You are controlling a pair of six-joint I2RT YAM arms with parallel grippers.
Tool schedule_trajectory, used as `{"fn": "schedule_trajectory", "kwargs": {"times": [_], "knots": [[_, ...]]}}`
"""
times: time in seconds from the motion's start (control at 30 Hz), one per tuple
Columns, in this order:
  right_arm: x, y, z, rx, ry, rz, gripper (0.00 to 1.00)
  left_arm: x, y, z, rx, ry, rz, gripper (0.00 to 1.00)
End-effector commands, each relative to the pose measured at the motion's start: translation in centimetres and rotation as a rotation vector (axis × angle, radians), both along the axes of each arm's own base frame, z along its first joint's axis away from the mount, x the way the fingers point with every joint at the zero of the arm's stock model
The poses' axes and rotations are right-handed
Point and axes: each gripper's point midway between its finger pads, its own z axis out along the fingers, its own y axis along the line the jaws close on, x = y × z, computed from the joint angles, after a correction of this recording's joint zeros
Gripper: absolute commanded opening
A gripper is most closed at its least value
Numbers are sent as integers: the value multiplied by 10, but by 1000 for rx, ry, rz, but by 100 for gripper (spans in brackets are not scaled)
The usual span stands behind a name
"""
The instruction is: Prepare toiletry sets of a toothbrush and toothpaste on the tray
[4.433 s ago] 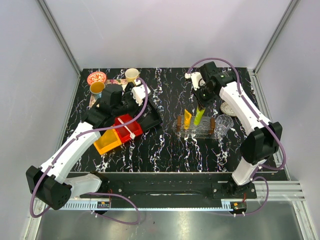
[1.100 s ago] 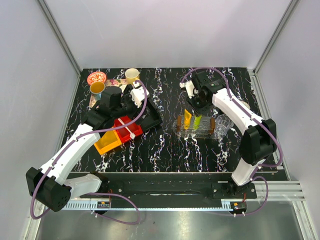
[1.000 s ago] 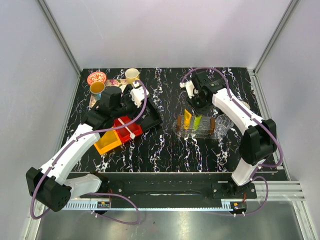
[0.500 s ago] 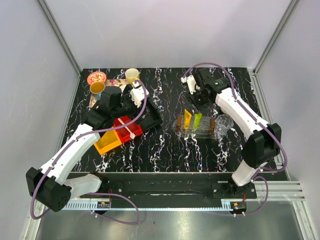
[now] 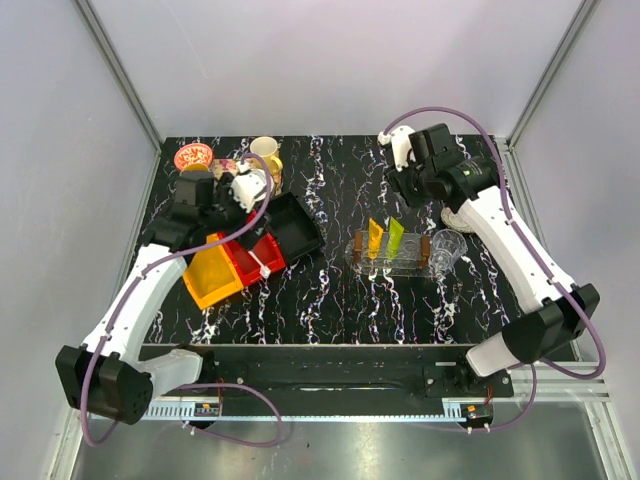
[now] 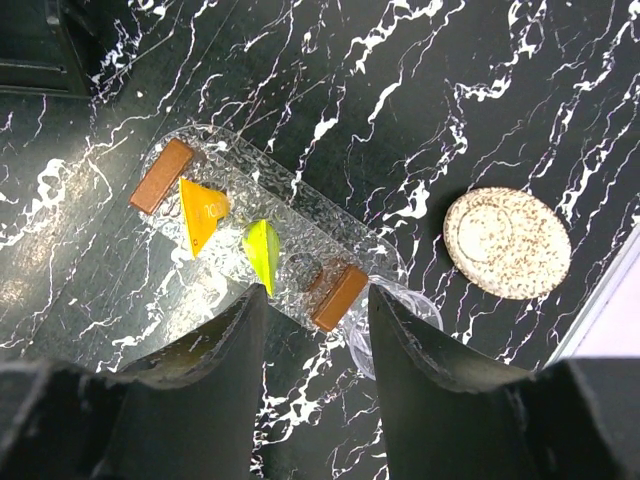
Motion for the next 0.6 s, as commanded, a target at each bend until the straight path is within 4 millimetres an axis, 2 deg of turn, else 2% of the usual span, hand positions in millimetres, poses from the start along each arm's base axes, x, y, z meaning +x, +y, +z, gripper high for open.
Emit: {"fn": "schedule_trajectory", "kwargs": {"times": [0.0,0.13,0.2,0.27,0.3,0.33,0.4,0.43,0.5,0.57], "knots": [[1,0,30,29,-105,2,50,-14,27,-4,50,11,-54,98],[-2,2,23,39,-88,9,50,-11,42,-26,185,-20,-133,98],[-4,4,20,46,-75,17,50,-11,45,-40,226,6,-180,96],[-6,5,17,48,-65,24,50,-7,47,-44,274,-7,-240,95],[-8,4,16,49,-63,26,50,-7,48,-55,290,37,-262,94],[-8,3,15,44,-62,26,50,-4,50,-54,318,25,-295,93],[-9,2,13,39,-61,24,50,0,52,-66,335,68,-323,91],[-10,1,12,36,-60,26,50,6,52,-63,347,51,-345,91],[-12,1,11,37,-58,29,50,10,51,-72,353,84,-379,89],[-12,1,11,36,-57,31,50,15,50,-73,372,82,-422,86]]}}
